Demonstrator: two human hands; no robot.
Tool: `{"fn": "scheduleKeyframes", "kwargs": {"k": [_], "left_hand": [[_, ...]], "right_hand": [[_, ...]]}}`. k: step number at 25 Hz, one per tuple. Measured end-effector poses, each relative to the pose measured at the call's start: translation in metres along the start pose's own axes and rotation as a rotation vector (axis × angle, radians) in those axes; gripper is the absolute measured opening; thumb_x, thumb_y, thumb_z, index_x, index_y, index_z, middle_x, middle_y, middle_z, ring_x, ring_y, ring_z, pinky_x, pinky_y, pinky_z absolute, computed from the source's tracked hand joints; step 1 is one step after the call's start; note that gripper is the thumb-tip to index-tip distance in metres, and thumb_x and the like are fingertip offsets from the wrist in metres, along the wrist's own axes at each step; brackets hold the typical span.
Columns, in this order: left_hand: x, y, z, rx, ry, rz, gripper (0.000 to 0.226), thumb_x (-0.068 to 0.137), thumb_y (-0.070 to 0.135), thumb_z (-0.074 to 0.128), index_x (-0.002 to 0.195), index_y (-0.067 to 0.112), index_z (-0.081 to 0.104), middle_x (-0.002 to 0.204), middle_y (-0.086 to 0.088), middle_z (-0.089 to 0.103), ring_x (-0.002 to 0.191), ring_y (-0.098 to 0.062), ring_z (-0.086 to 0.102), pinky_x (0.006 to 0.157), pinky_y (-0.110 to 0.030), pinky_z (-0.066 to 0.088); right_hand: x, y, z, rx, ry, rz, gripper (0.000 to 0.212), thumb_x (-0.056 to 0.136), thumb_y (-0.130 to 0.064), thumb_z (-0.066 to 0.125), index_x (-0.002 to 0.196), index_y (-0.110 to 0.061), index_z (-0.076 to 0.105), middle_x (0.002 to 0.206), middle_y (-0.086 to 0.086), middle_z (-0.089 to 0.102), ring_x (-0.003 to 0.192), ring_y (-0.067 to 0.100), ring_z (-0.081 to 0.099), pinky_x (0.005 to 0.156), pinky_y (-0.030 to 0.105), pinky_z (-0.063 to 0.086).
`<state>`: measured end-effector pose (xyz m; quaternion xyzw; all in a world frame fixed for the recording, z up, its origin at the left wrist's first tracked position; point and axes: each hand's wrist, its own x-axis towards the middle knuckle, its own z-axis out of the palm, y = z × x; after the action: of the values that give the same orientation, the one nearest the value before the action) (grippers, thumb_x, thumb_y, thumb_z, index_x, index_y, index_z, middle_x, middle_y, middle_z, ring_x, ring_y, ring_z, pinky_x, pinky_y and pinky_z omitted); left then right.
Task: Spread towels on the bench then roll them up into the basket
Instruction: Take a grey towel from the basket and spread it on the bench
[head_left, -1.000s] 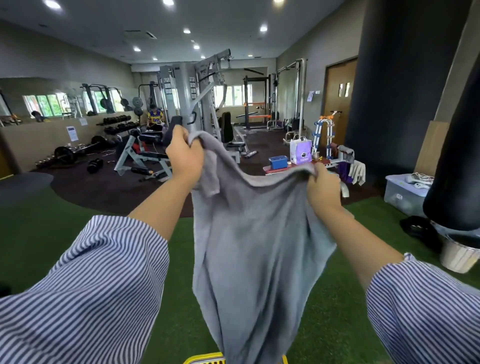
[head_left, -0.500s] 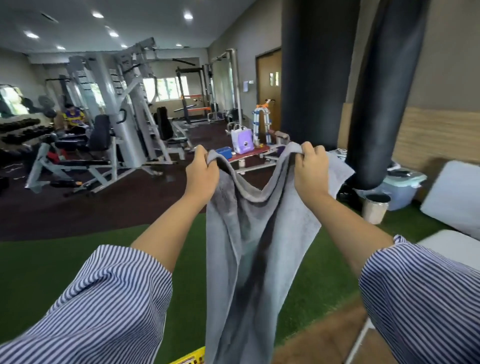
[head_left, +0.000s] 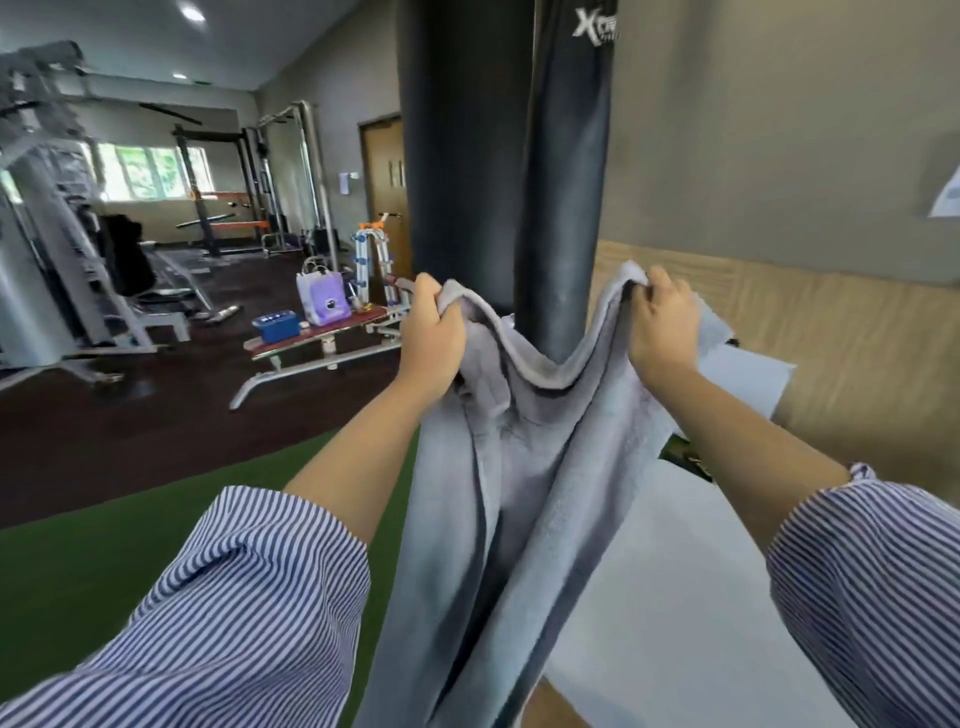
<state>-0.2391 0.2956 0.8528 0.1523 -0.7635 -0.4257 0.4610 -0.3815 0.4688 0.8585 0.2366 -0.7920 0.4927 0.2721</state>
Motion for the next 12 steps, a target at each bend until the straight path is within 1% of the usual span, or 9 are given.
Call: {"fn": "scheduleKeyframes", "kwargs": {"k": [1,2,3,4,5,7,9,10,12], "left_hand": [[0.001,-0.003,0.020,0.001,-0.011,-0.011,0.023,0.094,0.003,0.038,0.077,0.017,0.033,0.070,0.002,0.037,0.062,-0.008,0.036,0.053,-0.020,0.028],[0.001,-0.011,0.036,0.007,-0.025,-0.029,0.019,0.095,0.005,0.038,0.080,0.015,0.037,0.071,0.002,0.038,0.062,-0.008,0.037,0.056,-0.023,0.028],[0.001,-0.021,0.049,0.009,-0.043,-0.049,0.010,0.096,0.006,0.038,0.088,0.010,0.044,0.074,0.002,0.041,0.066,-0.010,0.040,0.060,-0.025,0.029],[0.003,-0.033,0.057,0.013,-0.049,-0.077,0.009,0.096,0.007,0.038,0.099,0.005,0.047,0.079,0.000,0.046,0.071,-0.013,0.043,0.065,-0.026,0.030],[0.007,-0.047,0.062,0.025,-0.035,-0.116,0.011,0.096,0.007,0.038,0.103,0.003,0.047,0.083,-0.004,0.049,0.076,-0.018,0.045,0.067,-0.028,0.031],[0.028,-0.076,0.071,0.043,0.023,-0.189,0.006,0.096,0.007,0.038,0.095,0.006,0.044,0.082,-0.006,0.049,0.076,-0.021,0.044,0.063,-0.029,0.029],[0.050,-0.103,0.076,0.052,0.048,-0.221,0.008,0.096,0.006,0.037,0.089,0.010,0.040,0.075,-0.002,0.045,0.067,-0.018,0.039,0.057,-0.031,0.028],[0.062,-0.119,0.081,0.071,0.045,-0.229,0.012,0.095,0.005,0.037,0.085,0.012,0.037,0.072,0.000,0.042,0.064,-0.016,0.037,0.055,-0.029,0.029],[0.094,-0.154,0.096,0.087,0.022,-0.250,0.021,0.096,0.004,0.037,0.078,0.015,0.032,0.069,0.000,0.038,0.059,-0.013,0.033,0.048,-0.020,0.028]], "right_hand": [[0.008,0.014,0.002,-0.009,-0.050,-0.016,0.016,0.096,-0.012,0.036,0.084,-0.011,0.046,0.094,0.021,0.049,0.079,0.025,0.039,0.061,0.024,0.016],[0.012,0.029,0.009,-0.009,-0.106,-0.029,0.016,0.097,-0.012,0.036,0.087,-0.010,0.049,0.096,0.021,0.050,0.079,0.025,0.039,0.061,0.023,0.017],[0.013,0.042,0.019,-0.017,-0.167,-0.035,0.019,0.097,-0.012,0.036,0.093,-0.005,0.053,0.101,0.023,0.051,0.081,0.027,0.042,0.063,0.024,0.018],[0.013,0.054,0.031,-0.037,-0.234,-0.024,0.023,0.097,-0.014,0.036,0.101,-0.001,0.055,0.105,0.023,0.051,0.086,0.030,0.045,0.066,0.024,0.021],[0.015,0.064,0.044,-0.052,-0.289,-0.013,0.026,0.098,-0.016,0.035,0.104,0.000,0.055,0.106,0.022,0.051,0.092,0.032,0.047,0.069,0.026,0.024],[0.026,0.089,0.080,-0.053,-0.381,0.006,0.024,0.097,-0.018,0.035,0.089,-0.005,0.054,0.100,0.020,0.053,0.093,0.034,0.050,0.069,0.028,0.027],[0.039,0.103,0.112,-0.072,-0.449,0.042,0.025,0.096,-0.020,0.035,0.078,-0.010,0.048,0.092,0.021,0.056,0.087,0.035,0.051,0.067,0.030,0.028],[0.044,0.110,0.132,-0.071,-0.477,0.073,0.026,0.096,-0.021,0.035,0.076,-0.010,0.046,0.088,0.021,0.055,0.086,0.036,0.051,0.067,0.031,0.029],[0.060,0.119,0.177,-0.067,-0.508,0.102,0.028,0.097,-0.024,0.035,0.077,-0.009,0.047,0.082,0.018,0.054,0.083,0.035,0.053,0.067,0.034,0.036]]}}
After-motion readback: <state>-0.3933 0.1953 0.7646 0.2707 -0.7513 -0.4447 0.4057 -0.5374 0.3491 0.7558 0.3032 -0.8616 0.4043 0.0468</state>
